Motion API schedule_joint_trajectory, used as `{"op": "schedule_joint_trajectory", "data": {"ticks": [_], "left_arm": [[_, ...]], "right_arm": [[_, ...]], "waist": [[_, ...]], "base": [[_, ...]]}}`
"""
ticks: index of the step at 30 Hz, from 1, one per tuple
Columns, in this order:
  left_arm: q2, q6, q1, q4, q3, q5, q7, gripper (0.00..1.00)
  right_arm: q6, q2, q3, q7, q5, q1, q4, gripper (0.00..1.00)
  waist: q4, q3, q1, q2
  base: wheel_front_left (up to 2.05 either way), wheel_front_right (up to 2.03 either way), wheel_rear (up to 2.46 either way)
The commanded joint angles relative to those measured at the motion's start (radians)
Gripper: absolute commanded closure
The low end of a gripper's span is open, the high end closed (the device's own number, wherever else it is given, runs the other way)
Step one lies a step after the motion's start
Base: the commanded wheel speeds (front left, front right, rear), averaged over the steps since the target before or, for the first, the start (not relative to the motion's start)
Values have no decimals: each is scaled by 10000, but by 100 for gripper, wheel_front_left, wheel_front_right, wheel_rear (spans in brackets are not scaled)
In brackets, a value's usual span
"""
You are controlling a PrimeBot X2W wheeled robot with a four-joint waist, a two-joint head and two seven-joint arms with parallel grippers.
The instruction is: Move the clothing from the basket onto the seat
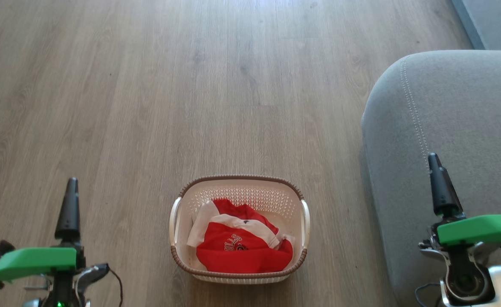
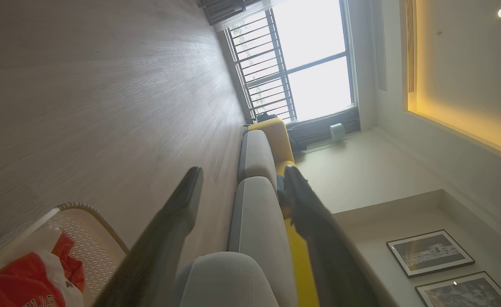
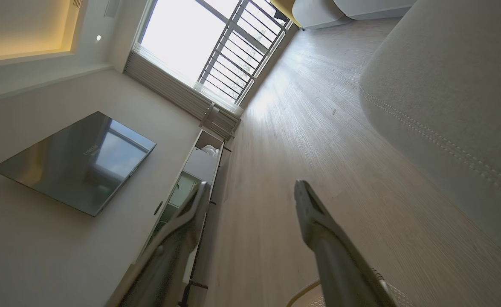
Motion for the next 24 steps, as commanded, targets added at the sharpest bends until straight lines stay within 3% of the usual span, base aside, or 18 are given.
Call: {"op": "schedule_joint_trajectory", "data": {"ticks": [1, 11, 18, 24], "left_arm": [[79, -37, -560, -475, 207, 217, -94, 0], [89, 108, -811, -1389, 492, 1752, -361, 0], [97, 698, -819, -2384, -51, 3276, -569, 0], [105, 1361, -716, -2954, -1124, 5330, -778, 0]], "right_arm": [[0, -163, 94, -119, -302, -575, -469, 0], [0, -517, 742, -384, -2317, -805, -987, 0], [0, -674, 1071, -591, -3668, -924, -1300, 0], [0, -750, 1325, -798, -4937, -948, -1460, 0]], "waist": [[4, 2, 0, -1], [57, 18, 0, -1], [122, 28, 0, -1], [128, 51, 0, -1]], "base": [[0, 0, 0], [0, 0, 0], [0, 0, 0], [0, 0, 0]]}}
